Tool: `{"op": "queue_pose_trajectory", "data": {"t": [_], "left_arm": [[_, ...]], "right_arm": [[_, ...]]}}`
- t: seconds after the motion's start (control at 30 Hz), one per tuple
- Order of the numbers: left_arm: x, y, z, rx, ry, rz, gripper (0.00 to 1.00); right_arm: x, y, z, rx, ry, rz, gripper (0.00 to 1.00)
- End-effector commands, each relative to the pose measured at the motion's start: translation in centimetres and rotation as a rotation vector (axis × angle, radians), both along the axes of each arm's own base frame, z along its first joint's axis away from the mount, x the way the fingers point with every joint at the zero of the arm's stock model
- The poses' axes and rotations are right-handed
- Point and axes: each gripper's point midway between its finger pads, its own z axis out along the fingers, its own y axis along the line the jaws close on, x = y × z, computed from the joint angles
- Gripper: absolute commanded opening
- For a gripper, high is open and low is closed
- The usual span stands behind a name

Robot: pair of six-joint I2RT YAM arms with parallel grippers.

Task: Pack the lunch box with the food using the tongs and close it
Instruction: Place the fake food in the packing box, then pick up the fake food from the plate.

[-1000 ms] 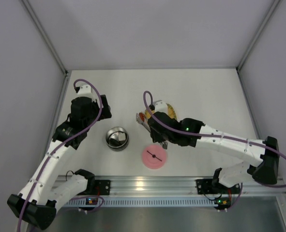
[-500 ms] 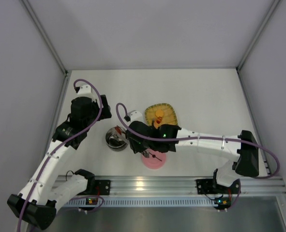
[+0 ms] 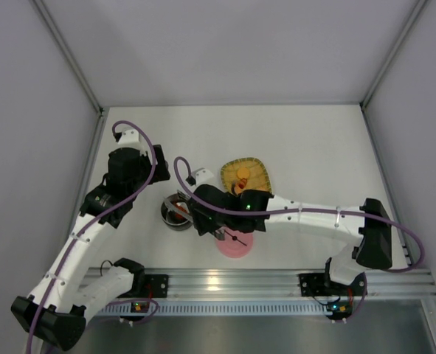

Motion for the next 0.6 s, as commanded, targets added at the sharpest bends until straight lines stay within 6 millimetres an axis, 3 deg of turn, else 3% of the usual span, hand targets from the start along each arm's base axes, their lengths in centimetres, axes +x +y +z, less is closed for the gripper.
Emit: {"op": "queue_pose_trajectory", "data": {"t": [0.0, 0.1, 0.27, 0.5, 0.57], "left_arm": [[0.2, 0.2, 0.4, -0.007, -0.015, 0.014, 0.99], [0.2, 0.2, 0.3, -0.007, -0.014, 0.013, 0.99], [0.2, 0.2, 0.4, -0.008, -0.015, 0.013, 0.98], [0.2, 0.1, 0.4, -0.012, -0.017, 0.008, 0.98], [0.1, 0.0, 0.5, -0.014, -0.017, 0.002, 0.99]], "right_arm": [[0.7, 1.6, 3.7, 0.100, -0.068, -0.013, 0.44], [1.4, 0.1, 4.2, 0.079, -0.091, -0.053, 0.45], [3.3, -4.5, 4.5, 0.041, -0.137, -0.169, 0.46], [6.6, -13.1, 2.7, -0.019, -0.139, -0.371, 0.45], [7.4, -14.7, 1.5, -0.046, -0.131, -0.407, 0.45]]}}
